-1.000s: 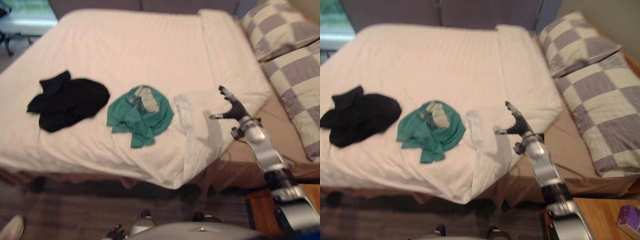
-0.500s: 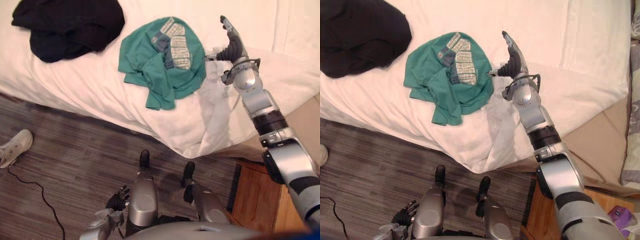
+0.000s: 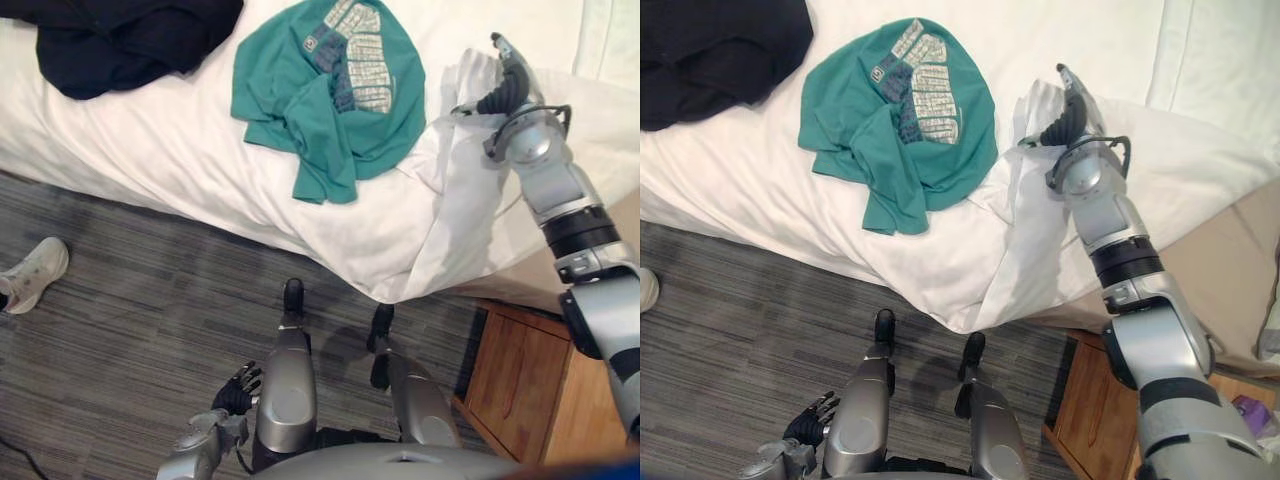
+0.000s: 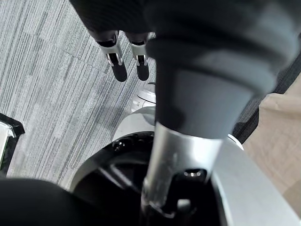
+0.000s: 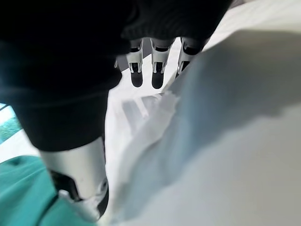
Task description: Tidy the bed and pick cloth on bed and put in laundry
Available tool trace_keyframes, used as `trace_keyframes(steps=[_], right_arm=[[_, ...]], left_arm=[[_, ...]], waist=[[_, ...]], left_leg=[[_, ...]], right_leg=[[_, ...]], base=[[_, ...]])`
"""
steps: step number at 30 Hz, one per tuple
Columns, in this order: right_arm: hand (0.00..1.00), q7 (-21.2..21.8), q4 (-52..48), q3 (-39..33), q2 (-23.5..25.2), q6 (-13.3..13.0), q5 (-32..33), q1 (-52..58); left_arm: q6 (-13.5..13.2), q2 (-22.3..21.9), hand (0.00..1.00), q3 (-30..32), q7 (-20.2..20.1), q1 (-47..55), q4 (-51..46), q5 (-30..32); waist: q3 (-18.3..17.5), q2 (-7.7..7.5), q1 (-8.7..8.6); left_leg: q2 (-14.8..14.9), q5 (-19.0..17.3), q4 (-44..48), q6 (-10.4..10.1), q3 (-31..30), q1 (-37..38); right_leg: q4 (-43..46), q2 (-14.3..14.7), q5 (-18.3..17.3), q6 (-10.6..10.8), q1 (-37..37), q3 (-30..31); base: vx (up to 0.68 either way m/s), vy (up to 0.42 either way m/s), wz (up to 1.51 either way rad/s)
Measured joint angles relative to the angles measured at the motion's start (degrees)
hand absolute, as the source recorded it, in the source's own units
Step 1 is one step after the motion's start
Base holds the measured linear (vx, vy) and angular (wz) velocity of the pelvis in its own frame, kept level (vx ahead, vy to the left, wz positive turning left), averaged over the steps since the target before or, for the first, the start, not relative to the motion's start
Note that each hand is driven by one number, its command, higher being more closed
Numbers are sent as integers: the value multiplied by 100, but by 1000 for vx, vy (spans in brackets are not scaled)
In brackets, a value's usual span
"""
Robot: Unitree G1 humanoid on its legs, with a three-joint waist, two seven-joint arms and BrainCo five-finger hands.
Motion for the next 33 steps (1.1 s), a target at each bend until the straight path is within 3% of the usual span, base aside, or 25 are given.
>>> trace_keyframes(steps=[3,6,11,12,18,22,27,31,33], right_arm=[[0,130,-42,-29,0,27,0,17],[0,251,-136,-55,-1,90,-1,39],[0,610,-225,-60,0,150,-111,116],[100,759,-223,-64,-6,215,-275,122],[100,1675,-14,-49,-78,278,-2006,-2],[100,1817,314,-20,-282,347,-1995,-254],[100,1380,657,-102,-376,379,-340,-242],[100,704,374,-584,-348,170,720,459],[100,301,-98,-1230,-83,-15,1245,1219]], left_arm=[[102,23,0,-1,-7,2,-63,0],[170,53,0,-8,-38,21,-180,0],[163,164,0,-93,-157,56,-286,-177],[150,184,0,-114,-158,77,-300,-260],[102,292,0,-283,-158,71,-273,-482],[24,399,0,-461,-159,-3,-164,-513],[-6,389,0,-483,-158,-46,-69,-486],[3,365,0,-476,-158,-107,42,-437],[91,309,0,-373,-155,-109,69,-405]], waist=[[4,-7,-14],[7,-14,-16],[13,-25,-3],[11,-21,-14],[0,15,-48],[-8,31,-50],[-11,38,-60],[-11,37,-73],[-8,29,-116]], left_leg=[[4,-38,100,-21,44,-45],[13,-132,365,-46,60,-245],[88,-242,826,-112,8,-680],[118,-244,885,-115,-11,-781],[12,-200,866,-55,-38,-1017],[-102,-98,662,-4,-50,-1000],[-152,-18,453,16,18,-822],[-149,-25,383,9,113,-574],[-110,-88,388,-6,194,-322]], right_leg=[[-57,4,-23,-33,-7,75],[-72,-1,-167,-211,-83,75],[-133,20,-441,-100,-251,69],[-123,30,-458,-74,-327,62],[-28,-45,-435,-8,-591,36],[-31,-150,-405,60,-607,-27],[-35,-194,-363,111,-558,-5],[-34,-194,-350,123,-402,96],[-32,-158,-312,139,-210,205]], base=[[-35,-27,-12],[-43,-53,-6],[-53,-58,1],[-53,-13,-3],[-4,15,7],[30,42,17],[13,12,-2],[13,3,-14],[15,11,-25]])
